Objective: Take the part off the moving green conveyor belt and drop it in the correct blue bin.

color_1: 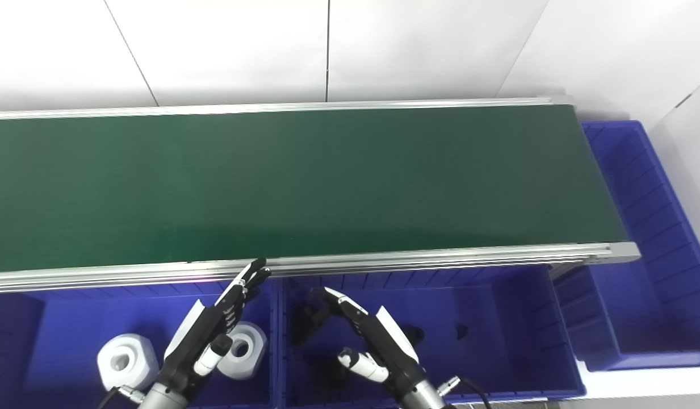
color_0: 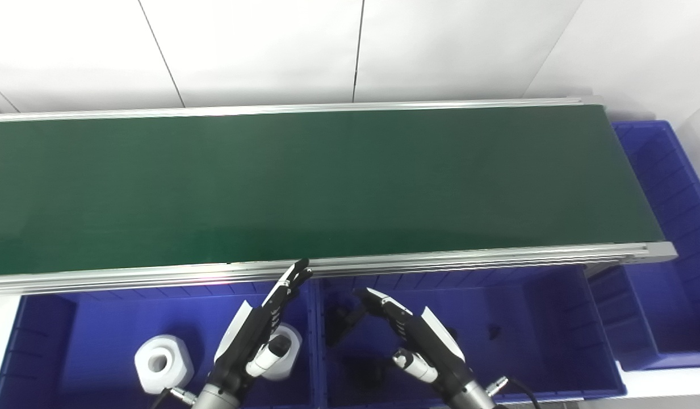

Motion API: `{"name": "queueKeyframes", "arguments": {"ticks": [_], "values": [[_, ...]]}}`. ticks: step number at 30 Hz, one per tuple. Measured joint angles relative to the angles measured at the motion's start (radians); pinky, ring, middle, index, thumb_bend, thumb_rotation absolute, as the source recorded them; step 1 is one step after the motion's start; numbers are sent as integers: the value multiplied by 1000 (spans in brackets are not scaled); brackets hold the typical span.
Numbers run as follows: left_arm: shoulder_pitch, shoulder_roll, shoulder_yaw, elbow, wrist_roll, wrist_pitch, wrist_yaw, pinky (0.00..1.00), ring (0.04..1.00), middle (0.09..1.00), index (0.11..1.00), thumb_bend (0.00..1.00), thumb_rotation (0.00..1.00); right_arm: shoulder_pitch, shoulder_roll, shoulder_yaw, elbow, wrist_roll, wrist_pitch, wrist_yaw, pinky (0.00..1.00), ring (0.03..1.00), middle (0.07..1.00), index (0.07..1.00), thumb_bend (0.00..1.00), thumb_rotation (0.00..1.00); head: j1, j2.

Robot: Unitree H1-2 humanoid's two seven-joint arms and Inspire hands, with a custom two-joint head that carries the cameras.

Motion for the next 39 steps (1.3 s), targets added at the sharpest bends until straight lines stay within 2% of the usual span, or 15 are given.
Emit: {"name": "queueKeyframes", "arguments": {"ticks": [5, 9, 11, 14, 17, 19, 25, 27, 30, 36, 38, 39], "values": [[0, 6, 1, 0, -4, 0, 0, 980, 989, 954, 972, 945, 1000, 0, 4, 0, 7, -15, -19, -31, 958, 970, 962, 917, 1000, 992, -11, -8], [0, 5, -2, 1, -3, -1, 0, 984, 987, 957, 975, 937, 1000, 0, 9, -1, 18, -17, -56, -49, 959, 969, 964, 921, 1000, 997, 34, -21], [-1, 2, -8, 8, 1, -2, 0, 977, 983, 959, 976, 935, 1000, 0, 8, -2, 19, -17, -69, -53, 965, 973, 968, 925, 1000, 1000, 109, -28], [-1, -3, -19, 22, 17, -3, 2, 974, 982, 962, 971, 935, 1000, 1, 3, -5, 21, -15, -94, -56, 982, 985, 975, 933, 1000, 1000, 123, -32], [-1, -13, -27, 33, 33, -3, 6, 998, 998, 963, 970, 961, 1000, 1, -7, -9, 36, -6, -110, -57, 951, 975, 970, 927, 1000, 1000, 143, -49], [-1, -21, -30, 44, 37, -8, 8, 1000, 1000, 966, 971, 955, 1000, 1, -16, -11, 57, 5, -112, -57, 952, 978, 969, 927, 1000, 1000, 245, -86], [-7, -41, -47, 102, 60, -20, 19, 1000, 1000, 969, 974, 938, 1000, -2, -54, -11, 95, 54, -114, -58, 927, 971, 973, 924, 1000, 1000, 259, -91], [-10, -52, -49, 102, 71, -20, 25, 1000, 1000, 974, 983, 941, 1000, -6, -65, -14, 95, 63, -114, -58, 916, 965, 970, 923, 1000, 1000, 258, -91], [-18, -68, -55, 102, 80, -20, 29, 1000, 1000, 976, 991, 947, 1000, -9, -74, -20, 95, 85, -114, -54, 904, 965, 964, 911, 1000, 978, 200, -78], [-15, -61, -47, 87, 75, -19, 28, 1000, 1000, 971, 984, 959, 1000, -6, -70, -20, 89, 100, -114, -50, 898, 954, 955, 903, 1000, 956, 123, -57], [-11, -53, -41, 69, 71, -19, 27, 1000, 1000, 974, 983, 975, 1000, -5, -62, -16, 84, 95, -114, -52, 892, 947, 951, 902, 1000, 957, -8, -37], [-9, -45, -36, 60, 54, -19, 25, 1000, 1000, 975, 984, 981, 1000, -5, -55, -12, 81, 85, -114, -54, 891, 944, 949, 901, 1000, 959, -9, -37]]}}
